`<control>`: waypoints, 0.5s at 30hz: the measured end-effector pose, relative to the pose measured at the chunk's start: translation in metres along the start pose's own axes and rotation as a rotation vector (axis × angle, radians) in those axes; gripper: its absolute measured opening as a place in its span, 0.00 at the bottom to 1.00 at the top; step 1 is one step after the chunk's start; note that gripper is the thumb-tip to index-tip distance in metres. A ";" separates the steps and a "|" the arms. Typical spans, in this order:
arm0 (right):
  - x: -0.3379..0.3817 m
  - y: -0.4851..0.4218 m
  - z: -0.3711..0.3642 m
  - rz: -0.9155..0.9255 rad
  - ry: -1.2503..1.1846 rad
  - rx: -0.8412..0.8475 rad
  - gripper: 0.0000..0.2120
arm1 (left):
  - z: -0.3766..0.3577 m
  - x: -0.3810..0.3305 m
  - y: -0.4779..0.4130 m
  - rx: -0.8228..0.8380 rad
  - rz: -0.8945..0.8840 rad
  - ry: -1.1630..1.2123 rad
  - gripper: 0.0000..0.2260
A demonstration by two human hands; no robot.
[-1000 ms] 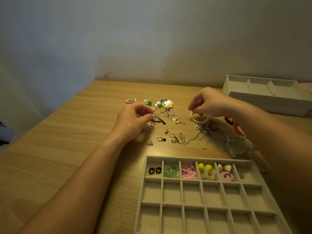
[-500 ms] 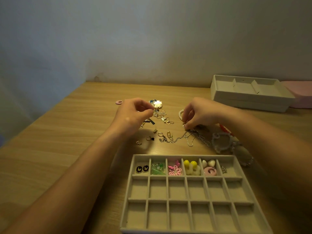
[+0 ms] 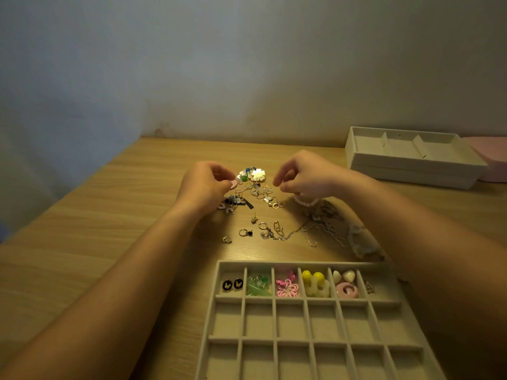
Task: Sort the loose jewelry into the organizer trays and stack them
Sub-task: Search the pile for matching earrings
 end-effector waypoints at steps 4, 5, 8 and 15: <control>0.012 -0.028 -0.015 0.042 0.031 -0.043 0.07 | -0.012 -0.004 -0.010 0.063 -0.058 -0.155 0.06; 0.013 -0.035 -0.018 0.044 0.059 -0.047 0.06 | -0.014 -0.005 -0.010 0.071 -0.083 -0.190 0.06; 0.017 -0.043 -0.025 0.038 0.147 -0.025 0.08 | -0.017 -0.006 -0.008 0.027 -0.130 -0.199 0.08; 0.019 -0.045 -0.032 0.045 0.273 0.006 0.04 | -0.008 0.004 -0.013 -0.018 -0.051 0.031 0.10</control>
Point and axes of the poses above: each hand's wrist, its own y-axis away from the middle knuckle, its own z-axis out of the back of the hand, x = y × z, the point moved 4 cm from there along -y, towards the middle knuckle, and after that the axes turned 12 degrees about z, right-handed, at the moved point
